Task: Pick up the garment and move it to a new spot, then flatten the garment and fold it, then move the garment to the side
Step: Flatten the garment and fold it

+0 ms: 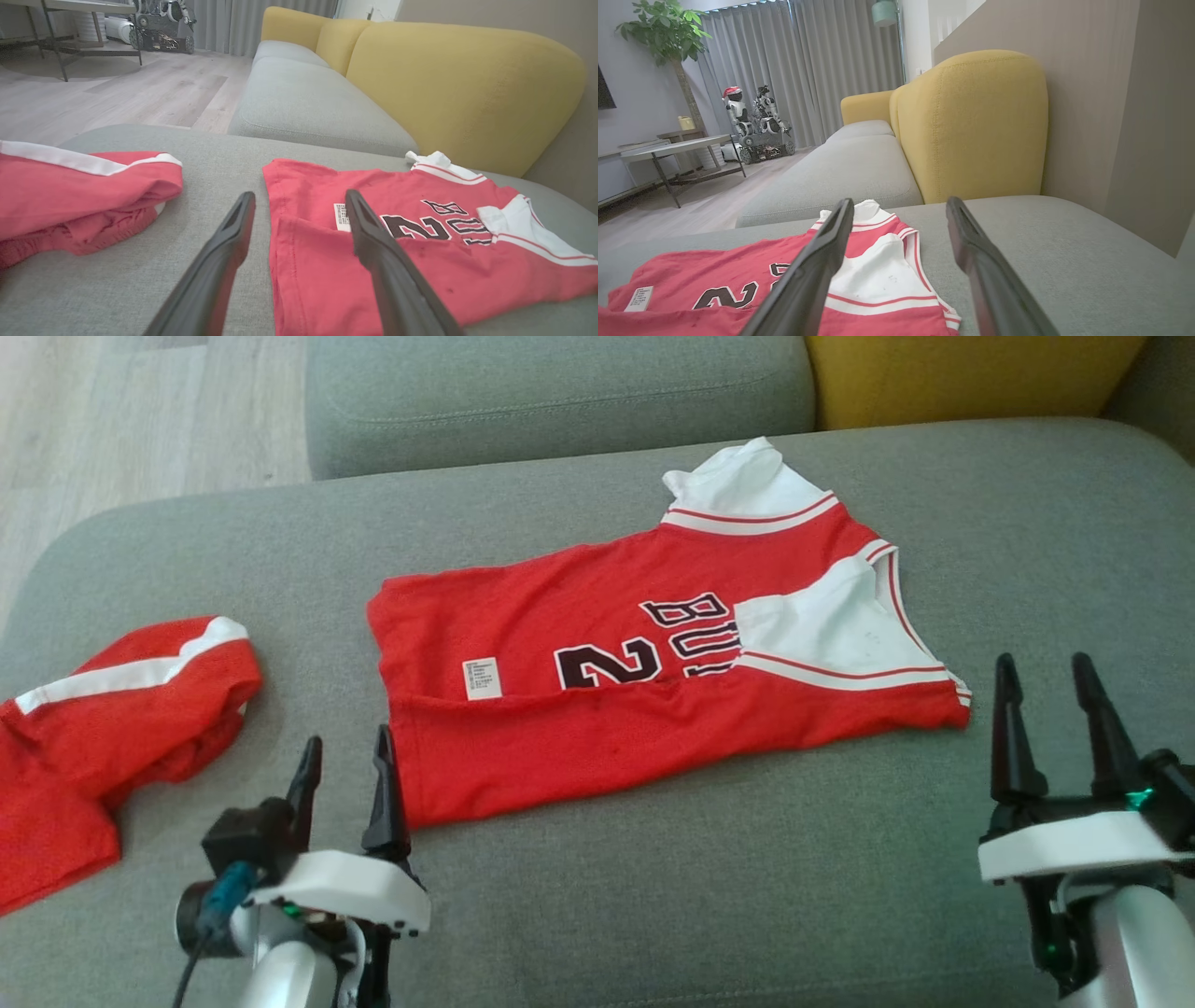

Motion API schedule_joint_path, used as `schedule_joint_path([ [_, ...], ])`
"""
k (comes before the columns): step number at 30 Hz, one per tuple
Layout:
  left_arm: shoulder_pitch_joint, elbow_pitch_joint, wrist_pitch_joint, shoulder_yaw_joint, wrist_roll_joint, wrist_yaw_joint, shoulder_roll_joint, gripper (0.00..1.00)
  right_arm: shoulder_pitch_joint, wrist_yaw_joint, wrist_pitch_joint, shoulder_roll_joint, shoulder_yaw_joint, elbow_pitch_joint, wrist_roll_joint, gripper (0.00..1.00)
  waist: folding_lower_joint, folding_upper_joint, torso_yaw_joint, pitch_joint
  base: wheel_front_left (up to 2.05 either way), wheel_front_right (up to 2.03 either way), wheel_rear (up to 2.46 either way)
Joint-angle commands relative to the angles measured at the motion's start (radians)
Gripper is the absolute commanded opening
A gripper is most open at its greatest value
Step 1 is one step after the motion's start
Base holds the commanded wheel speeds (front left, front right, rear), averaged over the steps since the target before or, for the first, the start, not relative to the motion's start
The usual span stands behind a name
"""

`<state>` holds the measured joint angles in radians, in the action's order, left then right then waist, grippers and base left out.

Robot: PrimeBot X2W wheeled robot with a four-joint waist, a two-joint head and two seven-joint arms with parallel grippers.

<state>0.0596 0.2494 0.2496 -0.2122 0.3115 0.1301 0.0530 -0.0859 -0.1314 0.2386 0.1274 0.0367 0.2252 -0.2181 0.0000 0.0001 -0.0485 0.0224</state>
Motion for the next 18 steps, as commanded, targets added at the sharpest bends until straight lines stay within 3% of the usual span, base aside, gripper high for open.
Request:
schedule_joint_path([
  [1, 0.031, -0.022, 0.012, 0.033, -0.011, -0.003, -0.001, 1.0, -0.023, 0.001, 0.009, 0.004, -0.013, -0.044, 0.007, 1.0, 0.0, -0.0001, -0.002, 0.0, 0.0, 0.0, 0.0],
  [11, 0.103, 0.261, 0.012, -0.031, -0.033, 0.008, -0.003, 1.0, -0.013, 0.001, -0.024, -0.003, -0.011, -0.089, 0.018, 1.0, 0.0, -0.0001, -0.044, 0.029, 0.0, 0.0, 0.0],
  [18, 0.186, 0.416, -0.002, -0.023, -0.013, 0.077, -0.002, 1.0, -0.028, 0.001, -0.042, -0.009, -0.011, -0.119, -0.013, 1.0, 0.0, -0.0001, -0.085, 0.05, 0.0, 0.0, 0.0],
])
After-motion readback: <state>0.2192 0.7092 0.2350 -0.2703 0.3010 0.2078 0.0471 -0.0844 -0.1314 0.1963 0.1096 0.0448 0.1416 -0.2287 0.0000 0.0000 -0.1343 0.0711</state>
